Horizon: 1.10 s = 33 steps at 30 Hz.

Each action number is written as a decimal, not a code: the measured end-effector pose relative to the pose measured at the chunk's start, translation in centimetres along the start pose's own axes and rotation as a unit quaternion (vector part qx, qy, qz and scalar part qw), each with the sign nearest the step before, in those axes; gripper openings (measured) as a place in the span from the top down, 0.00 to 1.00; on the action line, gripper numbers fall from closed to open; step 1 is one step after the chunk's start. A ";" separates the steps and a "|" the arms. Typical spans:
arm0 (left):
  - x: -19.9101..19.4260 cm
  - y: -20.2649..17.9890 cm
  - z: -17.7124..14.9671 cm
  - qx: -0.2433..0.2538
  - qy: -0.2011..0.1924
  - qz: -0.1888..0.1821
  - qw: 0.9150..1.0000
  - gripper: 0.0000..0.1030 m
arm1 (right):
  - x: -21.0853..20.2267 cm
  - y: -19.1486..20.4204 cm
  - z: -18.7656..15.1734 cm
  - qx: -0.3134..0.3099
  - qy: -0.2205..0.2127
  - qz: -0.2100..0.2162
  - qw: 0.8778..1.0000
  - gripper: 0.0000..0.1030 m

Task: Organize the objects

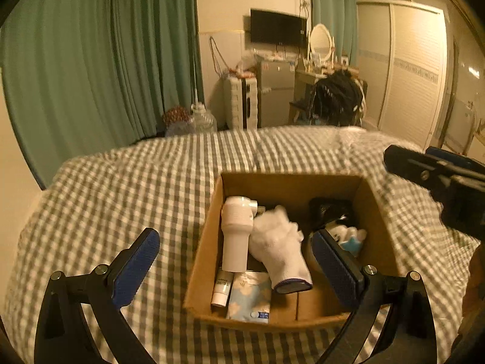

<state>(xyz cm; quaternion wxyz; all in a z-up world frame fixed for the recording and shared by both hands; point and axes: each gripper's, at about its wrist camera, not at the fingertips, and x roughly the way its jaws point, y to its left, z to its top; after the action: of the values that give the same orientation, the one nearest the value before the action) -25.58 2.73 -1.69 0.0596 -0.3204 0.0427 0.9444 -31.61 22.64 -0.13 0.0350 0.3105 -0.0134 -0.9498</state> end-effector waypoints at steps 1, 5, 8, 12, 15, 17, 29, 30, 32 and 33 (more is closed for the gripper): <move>-1.2 -0.1 0.2 -0.001 -0.009 0.001 1.000 0.00 | -1.5 0.1 0.4 0.000 -0.011 0.000 1.000 0.13; -6.2 0.2 0.9 -0.002 -0.048 0.003 0.999 0.00 | -7.3 0.4 1.2 -0.002 -0.058 -0.003 0.998 0.10; -10.0 0.4 1.2 -0.005 -0.082 0.014 0.997 0.00 | -11.0 0.8 1.5 -0.002 -0.085 -0.003 0.996 0.09; -14.6 0.8 1.5 -0.009 -0.123 0.022 0.992 0.00 | -16.3 1.2 1.6 -0.007 -0.120 -0.004 0.993 0.08; -17.5 1.2 1.4 -0.016 -0.153 0.026 0.988 0.00 | -20.1 1.5 1.5 -0.009 -0.154 -0.010 0.988 0.04; -19.0 1.6 1.1 -0.022 -0.172 0.029 0.984 0.00 | -22.0 1.7 1.5 -0.012 -0.176 -0.016 0.984 0.03; -18.2 3.1 -4.5 -0.045 -0.226 0.044 0.972 0.00 | -21.0 4.4 -5.2 -0.045 -0.233 -0.025 0.971 0.01; -17.9 2.9 -5.2 -0.041 -0.223 0.048 0.973 0.00 | -20.4 4.5 -5.8 -0.047 -0.232 -0.029 0.971 0.01; -16.2 2.6 -6.7 -0.026 -0.212 0.062 0.975 0.00 | -18.5 4.7 -7.2 -0.045 -0.232 -0.046 0.970 0.01; -15.4 2.5 -7.4 -0.021 -0.205 0.068 0.976 0.00 | -17.6 4.8 -8.0 -0.041 -0.235 -0.052 0.970 0.01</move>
<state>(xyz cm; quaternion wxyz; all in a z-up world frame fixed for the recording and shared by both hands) -9.31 -1.90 1.94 -0.0035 -0.1175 0.0313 0.9926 -12.39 19.18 4.00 -0.0058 0.0768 0.0341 -0.9964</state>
